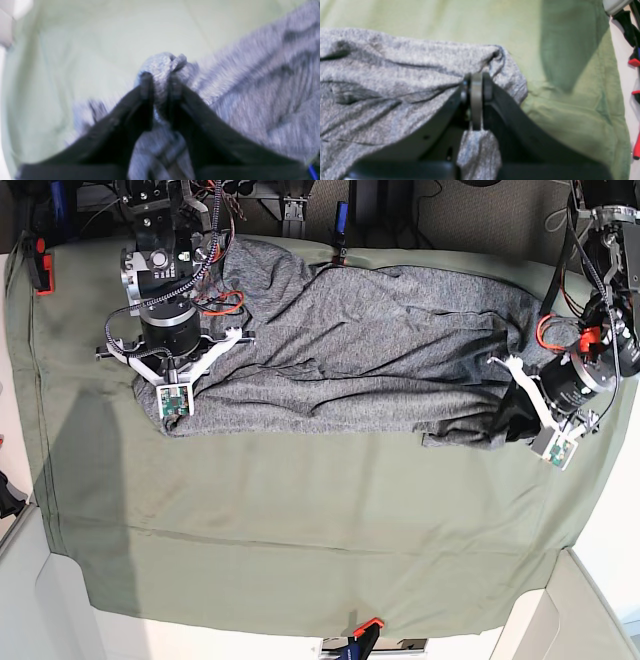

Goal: Fold the T-shirt properly

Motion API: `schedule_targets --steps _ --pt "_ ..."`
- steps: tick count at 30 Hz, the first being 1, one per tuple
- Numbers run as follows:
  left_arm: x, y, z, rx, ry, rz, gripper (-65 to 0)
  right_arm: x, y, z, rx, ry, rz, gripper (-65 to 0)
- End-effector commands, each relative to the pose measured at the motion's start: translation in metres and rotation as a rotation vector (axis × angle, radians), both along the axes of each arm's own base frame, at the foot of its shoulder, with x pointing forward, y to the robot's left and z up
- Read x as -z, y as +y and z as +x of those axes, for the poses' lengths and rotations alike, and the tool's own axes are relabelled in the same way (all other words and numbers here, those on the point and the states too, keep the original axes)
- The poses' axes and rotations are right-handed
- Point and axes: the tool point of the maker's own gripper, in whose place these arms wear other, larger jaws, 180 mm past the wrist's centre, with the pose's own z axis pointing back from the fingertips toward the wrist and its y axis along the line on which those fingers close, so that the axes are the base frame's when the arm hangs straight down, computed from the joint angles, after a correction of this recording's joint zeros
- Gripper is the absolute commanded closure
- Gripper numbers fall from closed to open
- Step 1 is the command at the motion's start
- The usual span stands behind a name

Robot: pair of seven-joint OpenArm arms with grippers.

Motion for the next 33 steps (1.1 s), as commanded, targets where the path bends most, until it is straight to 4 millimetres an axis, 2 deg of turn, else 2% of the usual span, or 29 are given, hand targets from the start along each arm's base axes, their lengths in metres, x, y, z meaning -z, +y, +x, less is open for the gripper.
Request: schedule_targets --steps 1,3,7,9,12,15,18,21,25,29,33 --pt "-0.009 0.001 -0.001 0.009 -0.026 0.004 -18.0 -0.011 0.000 0.006 0.001 -0.046 0.001 -0.6" --pt "0.003 0.000 -0.015 0.011 0.013 0.005 -21.1 -0.011 0.000 0.006 0.001 -0.045 0.001 -0.6" --pt "0.021 -0.011 -0.038 0.057 0.072 -0.017 -22.1 -0.011 0.000 0.006 0.001 -0.046 0.001 -0.6" --pt "0.020 -0.016 -0.039 0.063 0.057 -0.035 -28.4 -0.011 0.000 0.006 0.001 -0.046 0.001 -0.6" --pt "-0.001 -0.013 -0.019 0.029 -0.064 -0.052 -38.9 -0.010 0.000 0.005 0.002 -0.039 0.001 -0.6" --pt "-0.023 -0.006 0.007 -0.005 -0.157 -0.035 -39.8 -0.009 0.000 0.004 0.004 -0.032 0.001 -0.6" --pt "-0.027 0.006 0.033 -0.040 -0.186 -0.055 -39.8 -0.008 -0.001 0.003 0.006 -0.022 0.001 -0.6" --pt "-0.007 0.022 0.059 -0.093 -0.136 -0.093 -39.8 -0.007 -0.001 0.003 0.006 -0.019 -0.001 -0.6" --pt "0.035 0.045 0.079 -0.160 -0.017 -0.078 -39.7 -0.006 -0.001 0.002 0.006 -0.017 0.000 -0.6" --pt "0.055 0.058 0.083 -0.203 0.020 -0.094 -39.7 -0.006 -0.001 0.002 0.006 -0.017 0.001 -0.6" --pt "0.066 0.050 0.077 -0.159 0.059 -0.121 -39.7 -0.006 0.003 0.002 -0.012 -0.012 0.017 -0.6"
